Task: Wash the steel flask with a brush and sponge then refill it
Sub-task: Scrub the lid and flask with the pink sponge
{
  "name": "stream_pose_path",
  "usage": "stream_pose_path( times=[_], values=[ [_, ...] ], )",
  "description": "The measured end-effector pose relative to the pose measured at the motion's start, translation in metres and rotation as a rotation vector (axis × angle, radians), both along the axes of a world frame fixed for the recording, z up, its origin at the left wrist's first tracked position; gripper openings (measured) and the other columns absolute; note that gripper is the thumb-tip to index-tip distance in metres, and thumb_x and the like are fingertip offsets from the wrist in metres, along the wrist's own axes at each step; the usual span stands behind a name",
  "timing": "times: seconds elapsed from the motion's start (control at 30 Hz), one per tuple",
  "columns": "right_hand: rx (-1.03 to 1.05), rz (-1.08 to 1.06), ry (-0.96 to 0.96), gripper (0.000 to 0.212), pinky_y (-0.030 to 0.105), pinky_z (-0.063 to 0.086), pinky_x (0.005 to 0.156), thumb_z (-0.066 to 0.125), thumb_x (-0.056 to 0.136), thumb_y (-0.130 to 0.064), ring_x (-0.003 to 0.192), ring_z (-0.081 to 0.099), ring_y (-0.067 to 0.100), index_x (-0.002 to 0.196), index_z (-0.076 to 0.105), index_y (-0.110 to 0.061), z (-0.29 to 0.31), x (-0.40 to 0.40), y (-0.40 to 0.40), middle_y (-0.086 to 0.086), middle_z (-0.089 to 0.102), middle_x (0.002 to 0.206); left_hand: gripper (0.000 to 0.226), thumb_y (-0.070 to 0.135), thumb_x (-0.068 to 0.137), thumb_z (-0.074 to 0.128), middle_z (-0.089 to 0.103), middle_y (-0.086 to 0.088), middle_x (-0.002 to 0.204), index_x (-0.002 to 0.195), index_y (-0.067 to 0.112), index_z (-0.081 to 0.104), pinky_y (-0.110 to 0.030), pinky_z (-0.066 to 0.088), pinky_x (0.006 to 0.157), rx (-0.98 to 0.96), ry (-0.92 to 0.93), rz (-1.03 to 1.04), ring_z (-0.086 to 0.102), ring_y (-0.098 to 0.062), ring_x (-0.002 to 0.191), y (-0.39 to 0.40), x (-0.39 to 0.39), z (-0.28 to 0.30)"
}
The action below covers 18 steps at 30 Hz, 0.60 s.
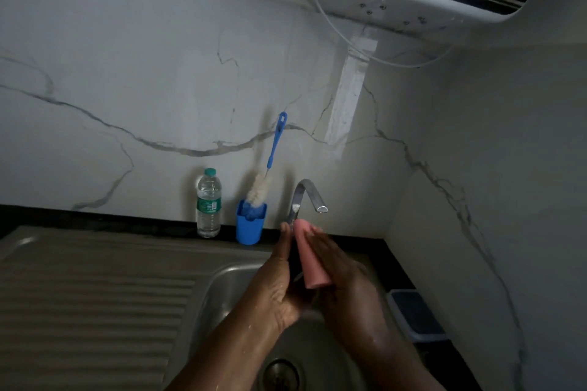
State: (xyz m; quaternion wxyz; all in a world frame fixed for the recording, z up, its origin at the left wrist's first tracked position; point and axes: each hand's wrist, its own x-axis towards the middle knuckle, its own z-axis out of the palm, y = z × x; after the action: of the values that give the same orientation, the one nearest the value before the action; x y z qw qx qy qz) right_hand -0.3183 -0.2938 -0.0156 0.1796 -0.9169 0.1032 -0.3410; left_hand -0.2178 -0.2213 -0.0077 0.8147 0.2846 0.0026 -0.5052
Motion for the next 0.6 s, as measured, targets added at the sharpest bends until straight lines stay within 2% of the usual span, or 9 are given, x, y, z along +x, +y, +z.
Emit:
stream_pose_path(
  times=[0.07, 0.1, 0.17, 0.23, 0.3, 0.4, 0.5, 0.6],
  values=[
    [0.019, 0.042, 0.048, 0.082, 0.004, 0.025, 0.106, 0.05, 0.081, -0.011, 0.138, 0.031, -0.004, 0.14, 0.021, -0.06, -0.015, 0.001, 0.012, -0.022, 0.029, 0.152, 0.063, 0.057, 0.087, 0.056, 0.067, -0.023, 0.092, 0.115, 0.001, 0.063, -0.044, 0.059, 0.065, 0.078, -0.025, 0.064, 0.065, -0.034, 0.084, 0.003, 0.008, -0.001],
    [-0.005, 0.05, 0.087, 0.081, 0.005, 0.027, 0.105, 0.046, 0.082, -0.017, 0.138, 0.028, -0.006, 0.137, 0.015, -0.066, -0.023, -0.001, 0.014, -0.026, 0.024, 0.152, 0.062, 0.056, 0.088, 0.055, 0.065, -0.023, 0.086, 0.109, -0.001, 0.062, -0.045, 0.057, 0.068, 0.12, -0.04, 0.111, 0.063, -0.034, 0.081, 0.006, 0.015, -0.003],
    [-0.092, 0.073, 0.18, 0.085, 0.015, 0.034, 0.105, 0.051, 0.083, -0.022, 0.138, 0.023, -0.006, 0.131, 0.005, -0.074, -0.033, -0.007, 0.011, -0.031, 0.016, 0.151, 0.054, 0.055, 0.086, 0.058, 0.063, -0.018, 0.075, 0.095, 0.002, 0.062, -0.045, 0.054, 0.073, 0.151, -0.056, 0.189, 0.061, -0.032, 0.076, 0.013, 0.025, -0.007],
    [-0.126, 0.074, 0.238, 0.084, 0.023, 0.038, 0.107, 0.053, 0.084, -0.024, 0.14, 0.024, -0.003, 0.128, 0.004, -0.076, -0.034, -0.009, 0.005, -0.029, 0.018, 0.152, 0.048, 0.055, 0.082, 0.064, 0.063, -0.012, 0.072, 0.09, 0.007, 0.061, -0.037, 0.053, 0.067, 0.193, -0.076, 0.25, 0.06, -0.024, 0.07, 0.02, 0.032, -0.014],
    [-0.09, 0.053, 0.27, 0.077, 0.024, 0.04, 0.105, 0.049, 0.085, -0.023, 0.14, 0.03, 0.002, 0.132, 0.012, -0.071, -0.029, -0.007, 0.001, -0.025, 0.024, 0.153, 0.043, 0.055, 0.081, 0.066, 0.067, -0.008, 0.078, 0.093, 0.014, 0.064, -0.031, 0.049, 0.063, 0.301, -0.205, 0.269, 0.061, -0.019, 0.072, 0.028, 0.034, -0.021],
    [-0.083, 0.041, 0.275, 0.074, 0.017, 0.041, 0.095, 0.048, 0.089, -0.013, 0.136, 0.034, 0.0, 0.14, 0.021, -0.059, -0.022, 0.0, 0.006, -0.031, 0.022, 0.151, 0.027, 0.037, 0.078, 0.073, 0.071, -0.005, 0.082, 0.092, 0.014, 0.068, -0.026, 0.051, 0.06, 0.378, -0.453, 0.267, 0.065, -0.014, 0.071, 0.045, 0.036, -0.034],
    [-0.095, 0.059, 0.313, 0.077, 0.019, 0.043, 0.092, 0.047, 0.091, -0.011, 0.134, 0.038, 0.002, 0.144, 0.014, -0.056, -0.02, 0.014, 0.023, -0.027, 0.018, 0.154, 0.043, 0.027, 0.067, 0.081, 0.071, -0.014, 0.098, 0.102, 0.006, 0.067, -0.032, 0.055, 0.073, 0.446, -0.634, 0.372, 0.066, -0.018, 0.083, 0.071, 0.041, -0.055],
    [-0.085, 0.149, 0.335, 0.079, 0.013, 0.038, 0.088, 0.046, 0.092, -0.01, 0.131, 0.041, 0.001, 0.141, 0.009, -0.06, -0.026, 0.035, 0.05, -0.028, 0.019, 0.153, 0.043, 0.019, 0.073, 0.084, 0.068, -0.004, 0.105, 0.11, 0.015, 0.063, -0.023, 0.049, 0.077, 0.631, -0.75, 0.511, 0.064, -0.012, 0.092, 0.107, 0.044, -0.064]
  ],
)
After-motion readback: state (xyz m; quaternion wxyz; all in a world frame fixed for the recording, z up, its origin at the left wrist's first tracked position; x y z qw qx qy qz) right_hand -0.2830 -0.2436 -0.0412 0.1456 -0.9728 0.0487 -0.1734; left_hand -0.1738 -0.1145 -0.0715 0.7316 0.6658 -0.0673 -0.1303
